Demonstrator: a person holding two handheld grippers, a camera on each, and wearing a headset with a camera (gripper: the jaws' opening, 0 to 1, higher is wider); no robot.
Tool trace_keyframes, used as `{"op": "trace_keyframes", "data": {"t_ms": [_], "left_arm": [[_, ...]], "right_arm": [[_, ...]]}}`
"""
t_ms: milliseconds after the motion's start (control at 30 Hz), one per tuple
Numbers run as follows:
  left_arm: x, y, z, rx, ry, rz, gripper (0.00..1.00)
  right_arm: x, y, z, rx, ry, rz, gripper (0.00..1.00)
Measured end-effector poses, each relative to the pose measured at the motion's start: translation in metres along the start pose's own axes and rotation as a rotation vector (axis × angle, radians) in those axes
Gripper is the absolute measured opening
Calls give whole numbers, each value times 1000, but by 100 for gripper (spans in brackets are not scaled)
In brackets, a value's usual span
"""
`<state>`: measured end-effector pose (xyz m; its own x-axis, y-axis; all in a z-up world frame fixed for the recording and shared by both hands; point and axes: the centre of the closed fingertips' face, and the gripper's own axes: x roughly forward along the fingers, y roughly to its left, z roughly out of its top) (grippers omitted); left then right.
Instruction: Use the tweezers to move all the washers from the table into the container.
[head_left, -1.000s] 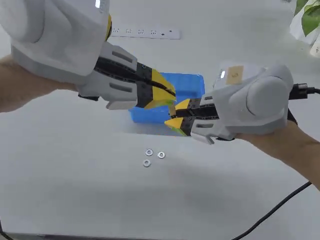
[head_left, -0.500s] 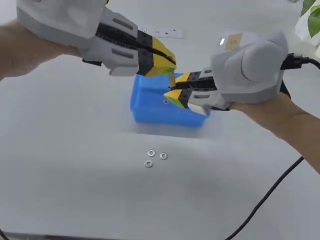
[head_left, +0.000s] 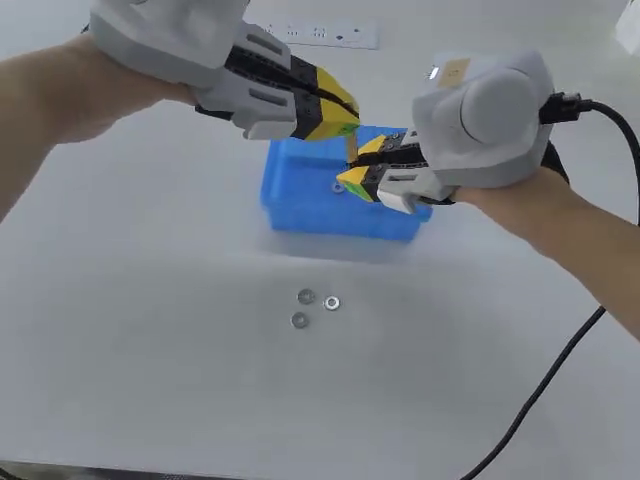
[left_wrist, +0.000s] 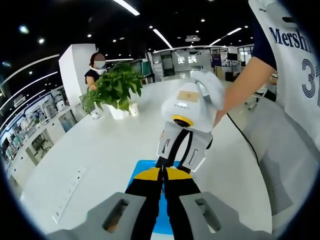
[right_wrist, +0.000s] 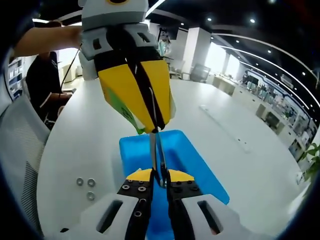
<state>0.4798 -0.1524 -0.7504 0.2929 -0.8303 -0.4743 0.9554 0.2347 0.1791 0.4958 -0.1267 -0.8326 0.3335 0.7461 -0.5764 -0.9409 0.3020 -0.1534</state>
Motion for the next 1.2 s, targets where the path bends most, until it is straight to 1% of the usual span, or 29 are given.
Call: {"op": "trace_keyframes", "data": {"t_ms": [233,300,400,467,567,633,800,867,933,967,1067,1133,1200], "left_arm": [[7,7,-12,-47,14,5,5],[8,8,-13,-50,12,3,5],[10,12,-14,-54,5,9,5],[11,13,-14,-57,4,11,5],[13,12,-14,-62,-1,4,5],[15,11,-14,-58,3,-1,5],[13,9,-12,-46,4,0,5],[11,8,-12,-34,7,6,5],[9,8,-10,-23,9,11,5],[7,6,-8,-18,10,13,5],[3,5,-5,-6,9,21,5],[-2,3,1,4,7,27,5],[-8,-3,10,25,-2,29,5]], "right_arm": [[6,0,-10,44,24,2,11],[7,0,-10,51,23,0,11],[7,-1,-10,86,15,-1,11],[7,-1,-11,90,16,-6,11],[7,-2,-12,103,21,-8,12],[7,-2,-13,110,22,-9,12],[3,-1,-11,105,19,-11,12],[2,-4,-10,97,19,-18,12],[0,-4,-8,87,16,-28,12],[-1,-4,-6,83,15,-31,12],[-6,-2,2,72,-1,-43,12],[-10,0,8,62,-14,-50,12],[-17,4,18,65,-42,-64,12]]}}
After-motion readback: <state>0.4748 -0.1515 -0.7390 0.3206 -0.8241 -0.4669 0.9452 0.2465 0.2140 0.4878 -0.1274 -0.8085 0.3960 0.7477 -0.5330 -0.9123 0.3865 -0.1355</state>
